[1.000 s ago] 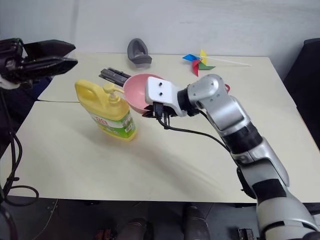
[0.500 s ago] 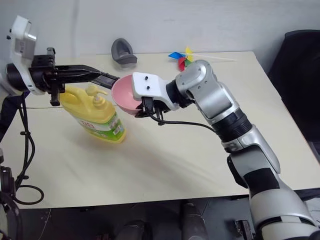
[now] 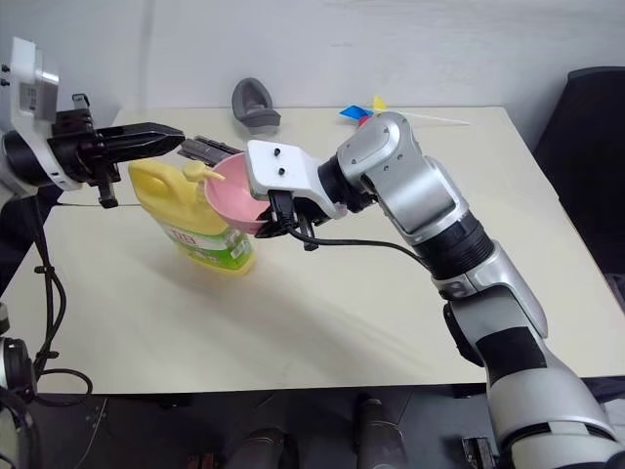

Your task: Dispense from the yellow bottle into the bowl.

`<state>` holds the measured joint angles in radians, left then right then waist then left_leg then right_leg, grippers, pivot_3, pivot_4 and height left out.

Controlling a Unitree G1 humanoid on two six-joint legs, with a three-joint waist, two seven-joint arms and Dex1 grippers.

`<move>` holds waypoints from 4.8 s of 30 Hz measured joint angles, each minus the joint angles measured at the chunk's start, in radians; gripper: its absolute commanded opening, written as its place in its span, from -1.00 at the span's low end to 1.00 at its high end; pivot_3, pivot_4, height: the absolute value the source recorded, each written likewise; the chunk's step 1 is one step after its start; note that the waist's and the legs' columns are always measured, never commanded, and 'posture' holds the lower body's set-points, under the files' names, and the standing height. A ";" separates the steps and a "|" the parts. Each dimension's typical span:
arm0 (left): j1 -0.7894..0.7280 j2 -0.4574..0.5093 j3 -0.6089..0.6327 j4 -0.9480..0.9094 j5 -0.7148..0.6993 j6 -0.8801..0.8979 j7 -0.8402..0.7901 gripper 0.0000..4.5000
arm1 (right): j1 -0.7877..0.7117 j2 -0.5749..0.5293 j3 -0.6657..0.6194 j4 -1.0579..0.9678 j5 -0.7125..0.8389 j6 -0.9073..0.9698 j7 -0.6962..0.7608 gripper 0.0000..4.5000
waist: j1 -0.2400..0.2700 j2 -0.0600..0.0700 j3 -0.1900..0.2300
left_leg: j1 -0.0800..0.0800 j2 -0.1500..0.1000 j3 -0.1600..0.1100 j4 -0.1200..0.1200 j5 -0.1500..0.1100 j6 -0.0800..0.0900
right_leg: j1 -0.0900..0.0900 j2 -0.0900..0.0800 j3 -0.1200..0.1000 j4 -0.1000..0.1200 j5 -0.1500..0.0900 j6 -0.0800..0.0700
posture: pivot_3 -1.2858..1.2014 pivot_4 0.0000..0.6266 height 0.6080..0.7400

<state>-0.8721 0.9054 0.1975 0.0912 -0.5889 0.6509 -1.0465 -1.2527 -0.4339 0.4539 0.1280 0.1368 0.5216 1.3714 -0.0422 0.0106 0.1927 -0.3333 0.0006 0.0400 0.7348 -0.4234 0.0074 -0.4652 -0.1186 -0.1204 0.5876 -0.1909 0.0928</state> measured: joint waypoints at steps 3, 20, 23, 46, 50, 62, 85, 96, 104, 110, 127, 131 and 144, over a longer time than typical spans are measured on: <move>0.001 -0.004 0.000 0.002 0.004 -0.008 0.017 -0.99 | -0.028 0.026 0.004 0.063 -0.026 -0.038 -0.016 -1.00 | -0.002 0.000 0.000 | 0.000 0.000 0.000 -0.001 0.000 0.000 | 0.000 0.000 0.000 0.000 0.000 0.000 | 0.03 -0.52 1.00; 0.067 -0.033 -0.002 -0.040 0.000 0.030 0.064 -0.99 | -0.065 0.070 0.004 0.222 -0.096 -0.142 -0.029 -1.00 | -0.011 0.000 0.000 | 0.000 0.000 0.000 -0.001 0.000 0.000 | -0.001 0.000 0.000 0.000 0.000 0.000 | 0.03 -0.52 1.00; 0.074 -0.036 -0.007 -0.040 0.012 0.026 0.076 -0.99 | -0.065 0.071 0.004 0.222 -0.096 -0.145 -0.026 -1.00 | -0.011 0.000 0.000 | 0.000 0.000 0.000 -0.001 0.000 0.000 | -0.001 0.000 0.000 0.000 0.000 0.000 | 0.03 -0.52 1.00; 0.122 -0.024 -0.046 -0.107 0.075 -0.017 0.070 -0.99 | -0.066 0.068 0.003 0.214 -0.102 -0.151 0.014 -1.00 | -0.010 0.000 0.000 | 0.004 0.000 -0.001 -0.001 0.000 0.000 | 0.000 0.000 0.004 0.002 0.000 0.000 | 0.03 -0.52 1.00; 0.126 -0.021 -0.056 -0.111 0.093 -0.034 0.070 -0.99 | -0.066 0.062 0.003 0.192 -0.105 -0.151 0.026 -1.00 | -0.007 0.000 0.000 | 0.008 0.000 -0.001 -0.001 0.000 0.000 | 0.002 0.000 0.007 0.003 0.000 -0.001 | 0.03 -0.52 1.00; 0.084 -0.096 -0.014 -0.061 0.066 0.014 0.121 -0.99 | -0.065 0.053 0.003 0.174 -0.112 -0.153 0.041 -1.00 | -0.005 0.000 0.000 | 0.010 0.001 0.000 -0.003 0.000 0.000 | 0.002 0.001 0.009 0.003 0.001 -0.001 | 0.03 -0.52 1.00; 0.094 -0.178 0.016 -0.111 -0.012 0.101 0.250 -0.99 | -0.065 0.057 0.003 0.187 -0.120 -0.174 0.045 -1.00 | -0.008 0.000 0.000 | 0.005 0.001 -0.002 -0.005 0.000 -0.001 | -0.002 0.001 0.007 0.000 0.001 -0.001 | 0.03 -0.52 1.00; 0.100 -0.198 0.035 -0.099 -0.019 0.112 0.287 -0.99 | -0.065 0.056 0.003 0.167 -0.120 -0.171 0.061 -1.00 | -0.008 0.000 0.000 | 0.007 0.001 -0.001 -0.005 0.000 -0.001 | -0.001 0.001 0.008 0.001 0.001 -0.001 | 0.03 -0.52 1.00; 0.131 -0.239 0.097 -0.132 -0.083 0.198 0.367 -0.99 | -0.065 0.052 0.004 0.154 -0.120 -0.171 0.077 -1.00 | -0.009 0.000 0.000 | 0.011 0.001 0.000 -0.005 0.000 -0.001 | 0.002 0.001 0.010 0.002 0.001 -0.001 | 0.03 -0.52 1.00; 0.155 -0.249 0.108 -0.160 -0.095 0.214 0.419 -0.99 | -0.065 0.052 0.004 0.153 -0.120 -0.172 0.078 -1.00 | -0.010 0.000 0.000 | 0.013 0.001 0.000 -0.007 0.000 -0.002 | 0.003 0.001 0.011 0.002 0.001 -0.001 | 0.03 -0.52 1.00; 0.187 -0.224 0.062 -0.154 -0.069 0.123 0.418 -0.99 | -0.065 0.057 0.006 0.148 -0.120 -0.157 0.079 -1.00 | -0.011 0.004 -0.002 | 0.016 0.001 0.002 -0.009 0.000 -0.003 | 0.004 0.001 0.012 0.002 0.000 -0.001 | 0.03 -0.52 1.00; 0.199 -0.224 0.061 -0.154 -0.069 0.105 0.418 -0.99 | -0.065 0.059 0.008 0.147 -0.120 -0.150 0.080 -1.00 | -0.011 0.005 -0.003 | 0.017 0.001 0.003 -0.010 0.000 -0.003 | 0.005 0.001 0.013 0.002 0.000 -0.001 | 0.03 -0.52 1.00; 0.231 -0.221 0.061 -0.155 -0.068 0.073 0.417 -0.99 | -0.065 0.065 0.013 0.147 -0.120 -0.149 0.085 -1.00 | -0.011 0.010 -0.007 | 0.028 0.002 0.007 -0.018 0.001 -0.003 | 0.010 0.001 0.015 0.001 0.000 -0.002 | 0.03 -0.52 1.00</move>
<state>-0.6411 0.6839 0.2582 -0.0636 -0.6566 0.7237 -0.6294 -1.3178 -0.3690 0.4665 0.2749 0.0170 0.3730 1.4566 -0.0534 0.0202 0.1861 -0.3053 0.0024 0.0469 0.7172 -0.4227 0.0043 -0.4548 -0.1176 -0.1053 0.5885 -0.1911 0.0905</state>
